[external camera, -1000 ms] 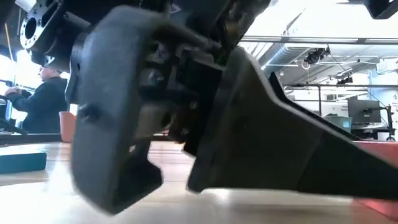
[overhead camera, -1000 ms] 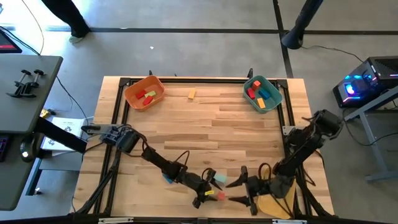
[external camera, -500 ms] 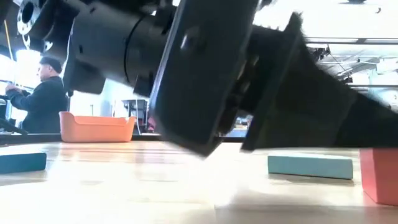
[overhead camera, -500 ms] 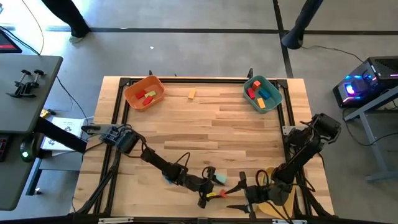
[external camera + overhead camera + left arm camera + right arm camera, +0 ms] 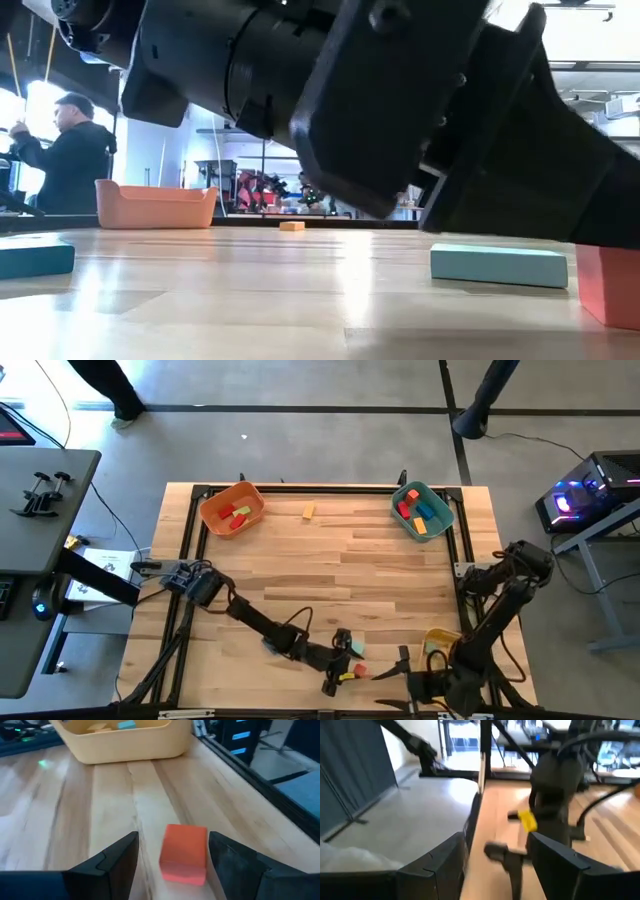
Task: Sort blocks by size
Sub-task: Put the orange cube block into the yellow bin
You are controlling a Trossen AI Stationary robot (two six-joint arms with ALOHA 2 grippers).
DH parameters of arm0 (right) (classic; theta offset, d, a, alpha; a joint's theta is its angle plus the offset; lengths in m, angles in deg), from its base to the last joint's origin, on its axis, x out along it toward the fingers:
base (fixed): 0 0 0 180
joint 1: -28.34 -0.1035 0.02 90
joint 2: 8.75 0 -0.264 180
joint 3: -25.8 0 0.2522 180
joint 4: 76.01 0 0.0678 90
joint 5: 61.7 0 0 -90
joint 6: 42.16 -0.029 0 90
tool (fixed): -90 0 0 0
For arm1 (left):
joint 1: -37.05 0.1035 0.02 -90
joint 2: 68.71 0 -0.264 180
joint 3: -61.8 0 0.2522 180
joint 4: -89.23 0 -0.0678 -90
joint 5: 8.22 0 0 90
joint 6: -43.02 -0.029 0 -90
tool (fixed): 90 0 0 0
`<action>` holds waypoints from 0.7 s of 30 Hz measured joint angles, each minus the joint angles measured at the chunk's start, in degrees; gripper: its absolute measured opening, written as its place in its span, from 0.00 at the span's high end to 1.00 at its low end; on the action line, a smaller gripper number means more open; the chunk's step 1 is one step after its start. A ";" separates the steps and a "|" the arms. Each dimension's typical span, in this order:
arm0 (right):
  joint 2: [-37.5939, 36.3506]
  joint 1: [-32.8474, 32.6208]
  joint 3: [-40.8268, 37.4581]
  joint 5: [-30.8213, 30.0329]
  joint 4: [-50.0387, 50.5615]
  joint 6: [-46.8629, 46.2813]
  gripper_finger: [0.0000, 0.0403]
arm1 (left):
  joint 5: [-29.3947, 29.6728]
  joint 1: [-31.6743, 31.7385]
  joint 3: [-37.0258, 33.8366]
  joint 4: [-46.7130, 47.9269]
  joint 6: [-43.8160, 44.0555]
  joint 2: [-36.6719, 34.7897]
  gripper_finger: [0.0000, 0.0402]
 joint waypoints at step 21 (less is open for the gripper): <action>8.41 3.86 2.00 12.34 23.81 6.80 0.46 | -5.62 1.47 1.90 -1.81 0.77 3.76 0.61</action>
